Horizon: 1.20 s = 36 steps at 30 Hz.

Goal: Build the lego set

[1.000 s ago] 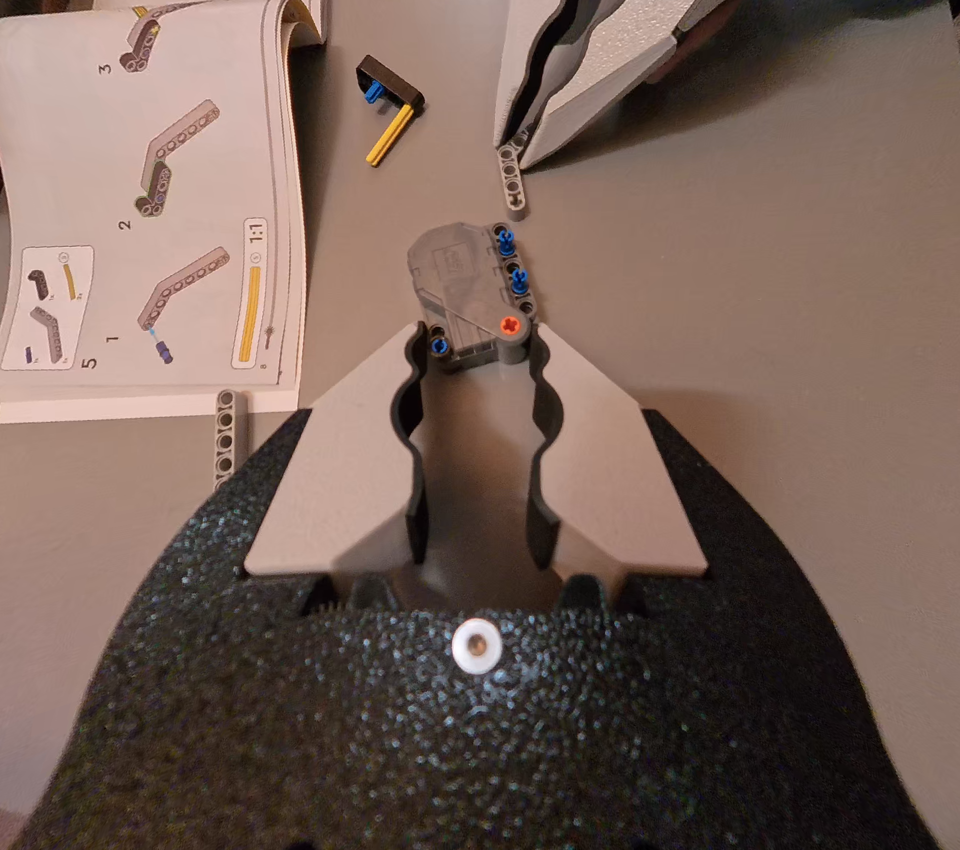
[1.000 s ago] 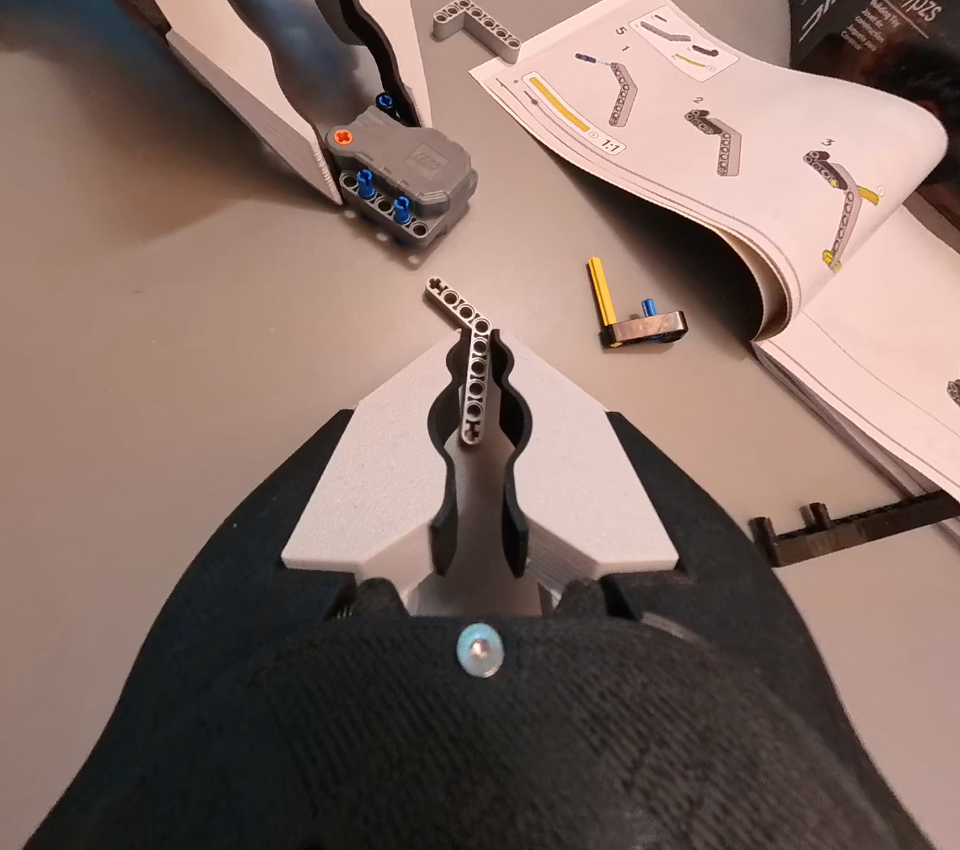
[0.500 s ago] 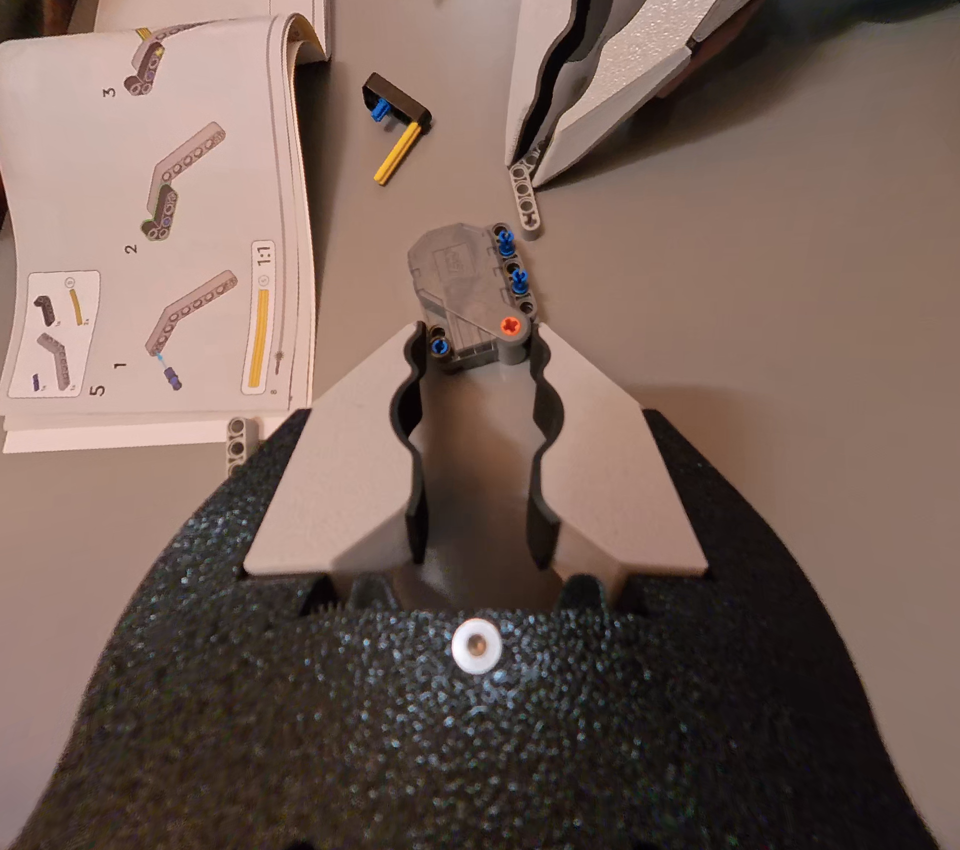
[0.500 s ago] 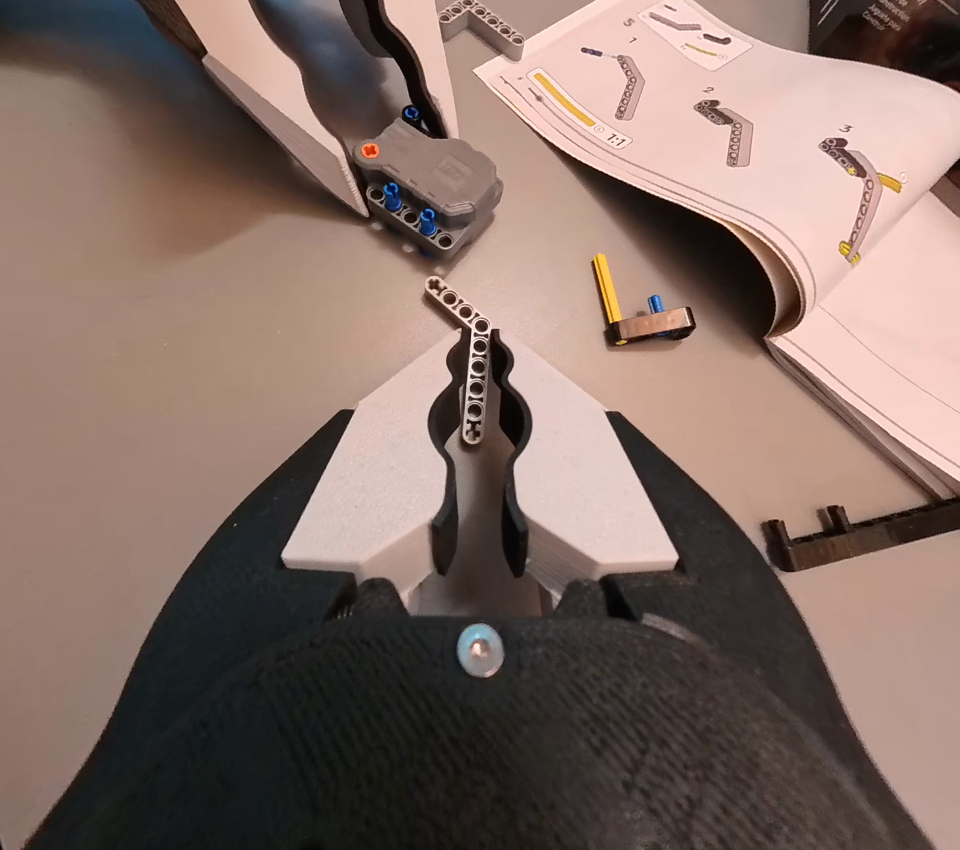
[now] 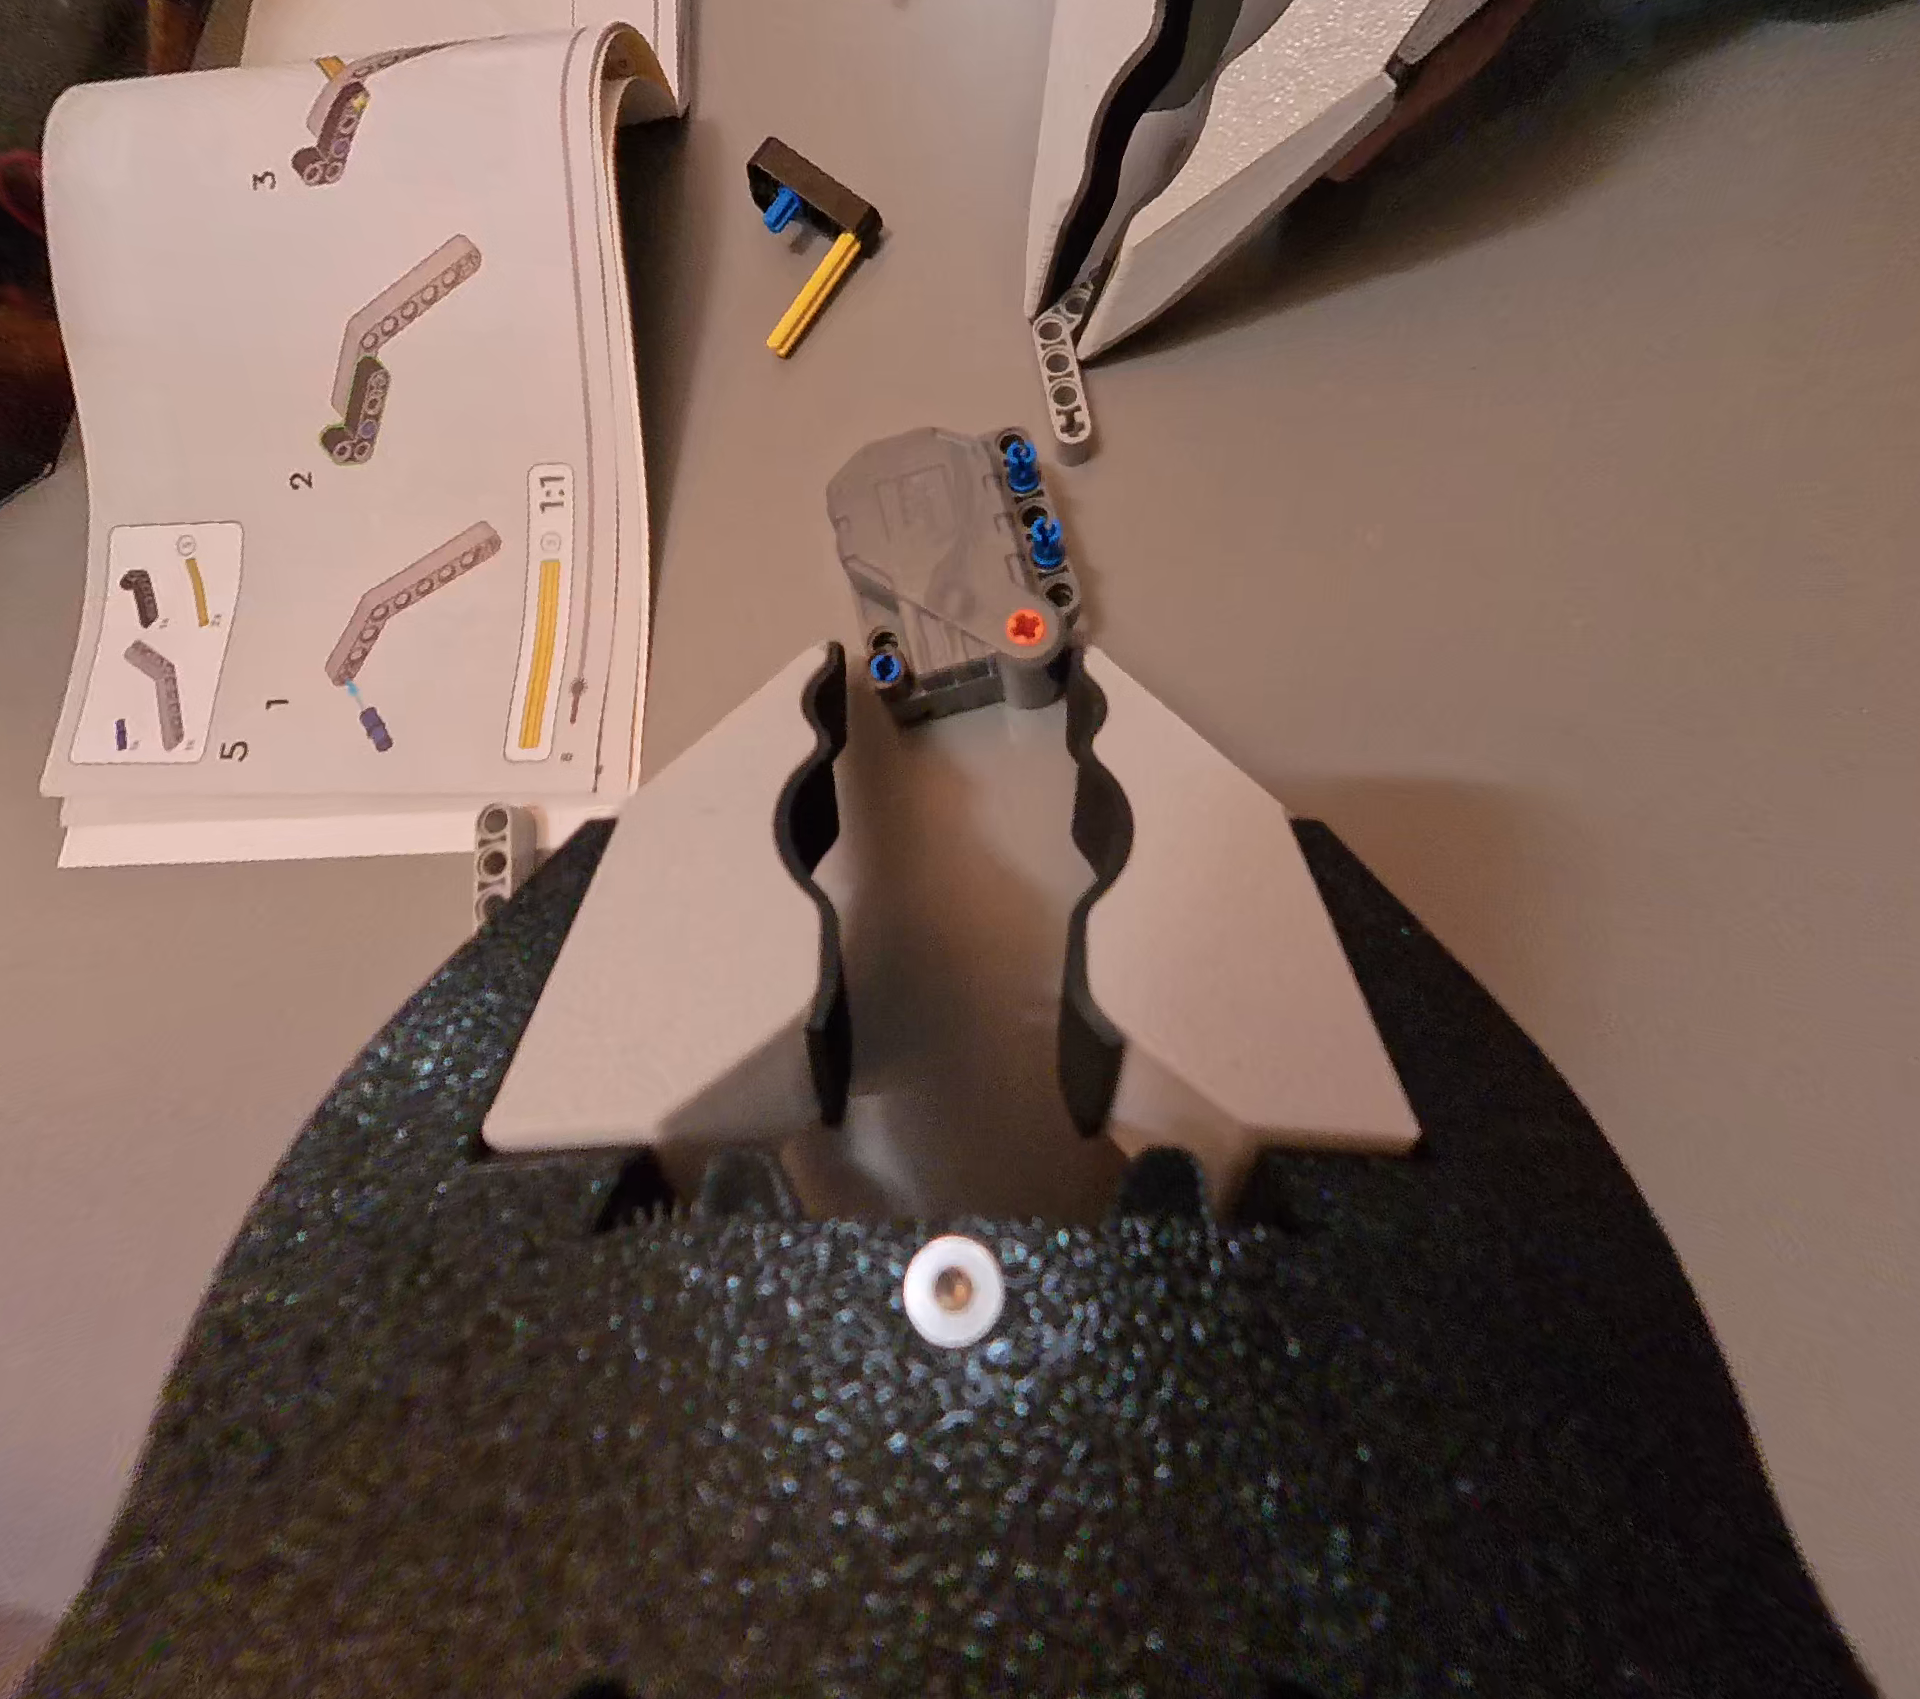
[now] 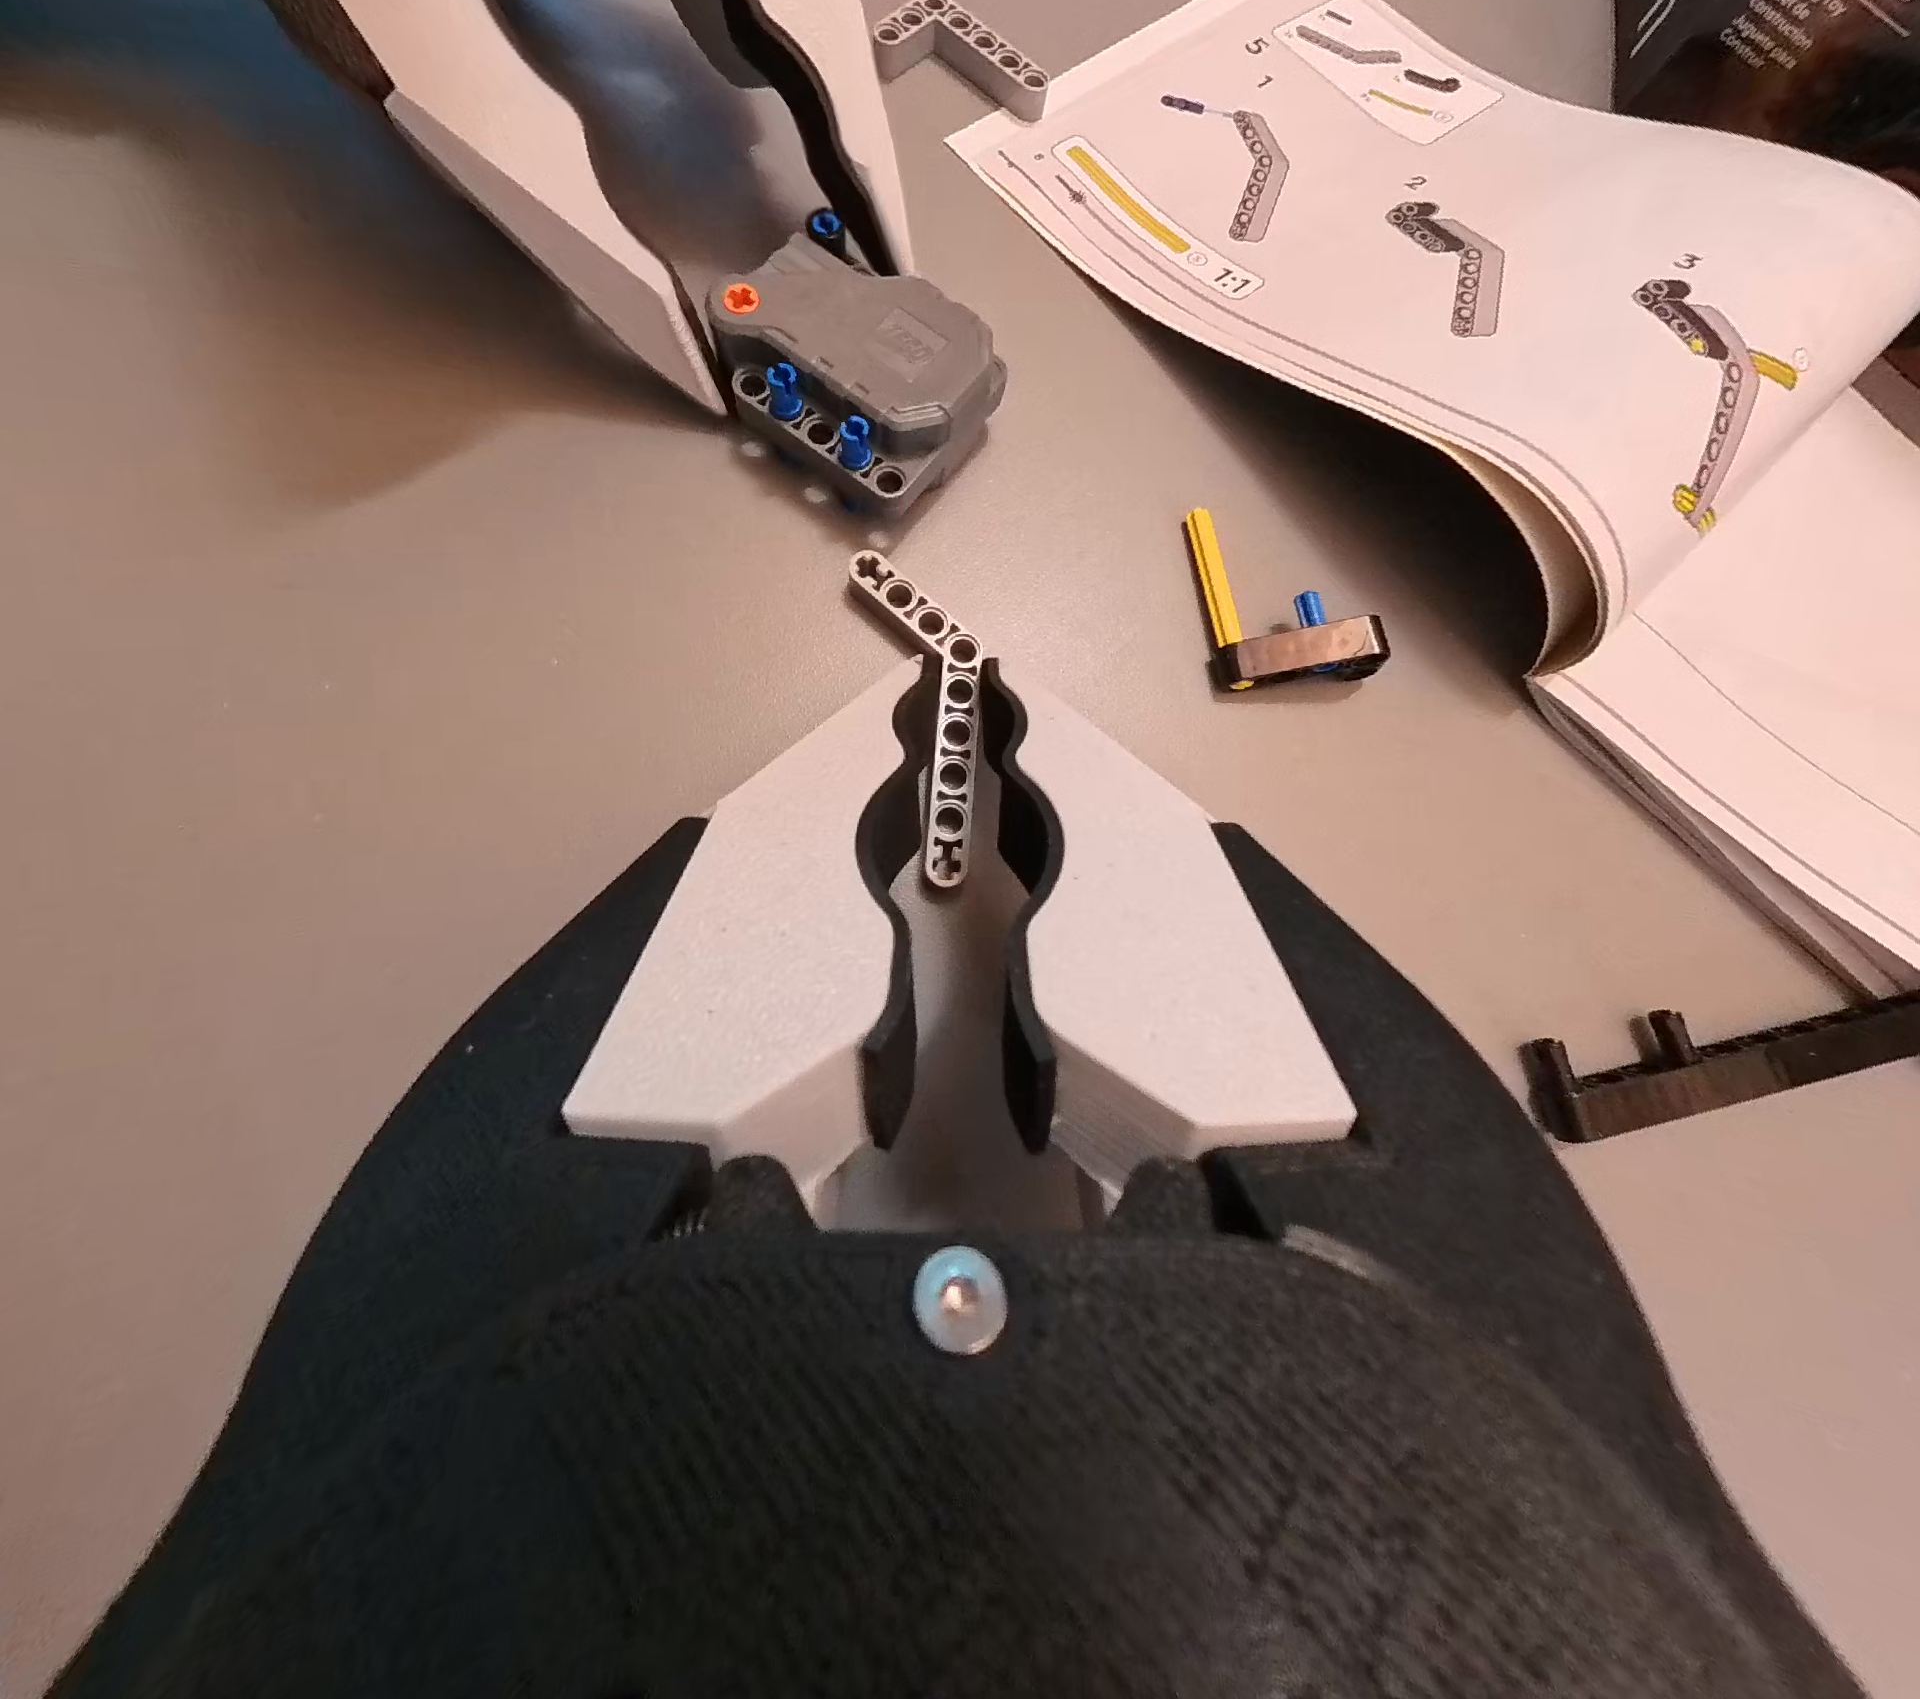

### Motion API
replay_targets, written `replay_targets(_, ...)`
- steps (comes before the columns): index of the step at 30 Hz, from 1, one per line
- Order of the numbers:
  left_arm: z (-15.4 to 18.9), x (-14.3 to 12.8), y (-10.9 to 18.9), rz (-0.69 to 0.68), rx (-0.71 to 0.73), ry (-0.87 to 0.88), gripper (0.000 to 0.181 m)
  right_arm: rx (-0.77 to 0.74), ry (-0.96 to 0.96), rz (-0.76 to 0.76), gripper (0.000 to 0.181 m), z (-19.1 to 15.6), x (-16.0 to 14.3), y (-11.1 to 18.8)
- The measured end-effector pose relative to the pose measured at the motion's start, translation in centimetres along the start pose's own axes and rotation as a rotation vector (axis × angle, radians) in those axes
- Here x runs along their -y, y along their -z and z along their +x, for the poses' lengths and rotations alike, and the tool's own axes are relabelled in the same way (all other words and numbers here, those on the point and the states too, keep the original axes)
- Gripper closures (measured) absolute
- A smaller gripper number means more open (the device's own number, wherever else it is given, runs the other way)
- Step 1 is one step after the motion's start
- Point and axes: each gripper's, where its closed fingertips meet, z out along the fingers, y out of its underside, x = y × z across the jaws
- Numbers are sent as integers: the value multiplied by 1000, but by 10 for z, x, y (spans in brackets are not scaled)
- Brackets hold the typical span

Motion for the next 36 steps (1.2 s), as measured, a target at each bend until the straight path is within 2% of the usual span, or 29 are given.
replay_targets(13,-1,-1,2,0,8,3,146,2,-2,0,176,0,0,0)
replay_targets(17,-2,0,13,53,-10,26,145,1,-2,0,176,0,0,0)
replay_targets(20,-21,-3,35,130,47,96,146,2,-3,0,176,0,0,0)
replay_targets(23,-51,-4,58,217,182,192,149,3,-4,0,176,0,0,0)
replay_targets(27,-62,-1,66,278,236,236,151,3,-4,0,176,0,0,0)
replay_targets(36,-48,-9,45,151,194,149,151,-1,1,0,176,0,0,0)
